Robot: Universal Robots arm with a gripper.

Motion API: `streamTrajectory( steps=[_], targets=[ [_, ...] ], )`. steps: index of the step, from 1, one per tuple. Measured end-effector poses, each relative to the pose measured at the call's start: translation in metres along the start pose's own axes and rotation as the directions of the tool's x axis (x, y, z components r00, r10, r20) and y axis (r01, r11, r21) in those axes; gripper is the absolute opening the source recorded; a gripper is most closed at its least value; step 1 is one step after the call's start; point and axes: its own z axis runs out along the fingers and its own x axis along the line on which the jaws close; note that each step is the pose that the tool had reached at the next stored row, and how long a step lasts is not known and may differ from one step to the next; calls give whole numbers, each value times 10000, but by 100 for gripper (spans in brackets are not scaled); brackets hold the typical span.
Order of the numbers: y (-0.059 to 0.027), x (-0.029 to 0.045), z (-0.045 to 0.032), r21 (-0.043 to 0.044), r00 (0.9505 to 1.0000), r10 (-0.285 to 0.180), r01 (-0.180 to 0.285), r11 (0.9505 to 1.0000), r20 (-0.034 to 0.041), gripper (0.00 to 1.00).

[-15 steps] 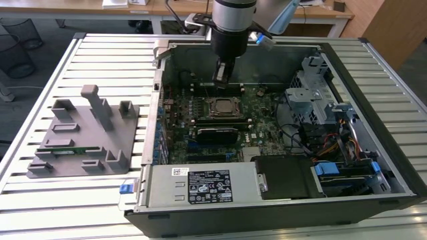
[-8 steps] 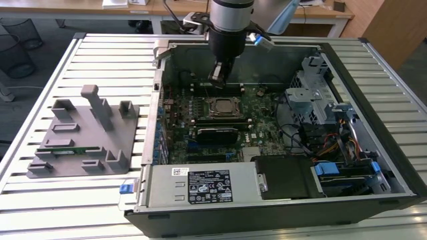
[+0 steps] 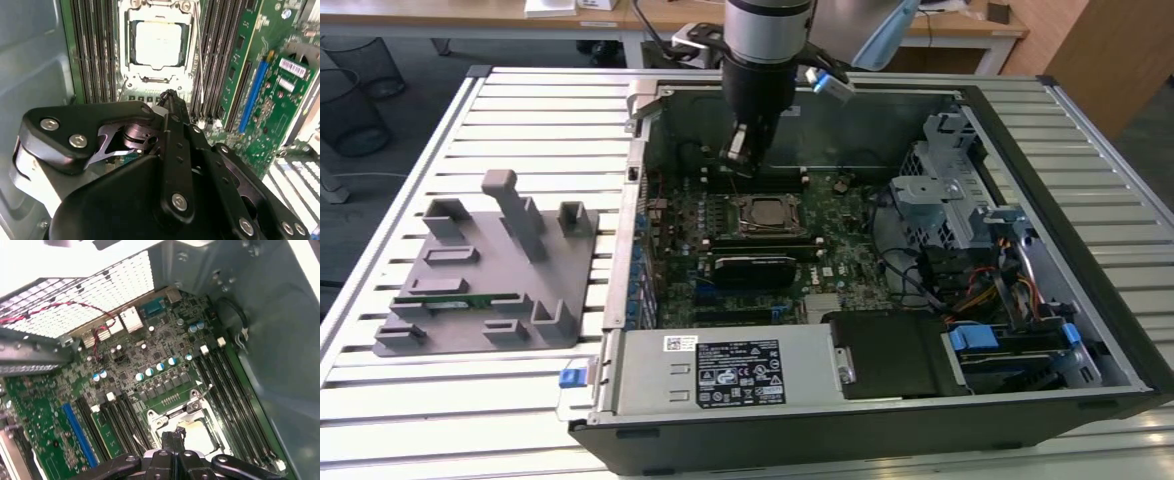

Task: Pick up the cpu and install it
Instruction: 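Install the first cpu locking lever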

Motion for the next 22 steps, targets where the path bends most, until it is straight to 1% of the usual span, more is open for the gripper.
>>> streamTrajectory(
  steps=[2, 4, 6, 8, 11, 17, 19, 22],
  targets=[
    [1, 1, 2, -12, 9994, 353, -353, 9994, 6, 11],
    [1, 1, 5, -24, 9973, 728, -728, 9973, 11, 11],
    [0, 1, 8, -36, 9941, 1086, -1086, 9941, 17, 11],
    [1, 1, 11, -48, 9895, 1444, -1444, 9895, 22, 11],
    [1, 1, 17, -66, 9808, 1950, -1949, 9808, 28, 11],
    [24, 10, 27, -91, 9638, 2667, -2666, 9638, 35, 11],
    [30, 12, 30, -99, 9569, 2903, -2902, 9569, 38, 11],
    [35, 13, 34, -111, 9448, 3275, -3274, 9448, 42, 11]
  ],
)
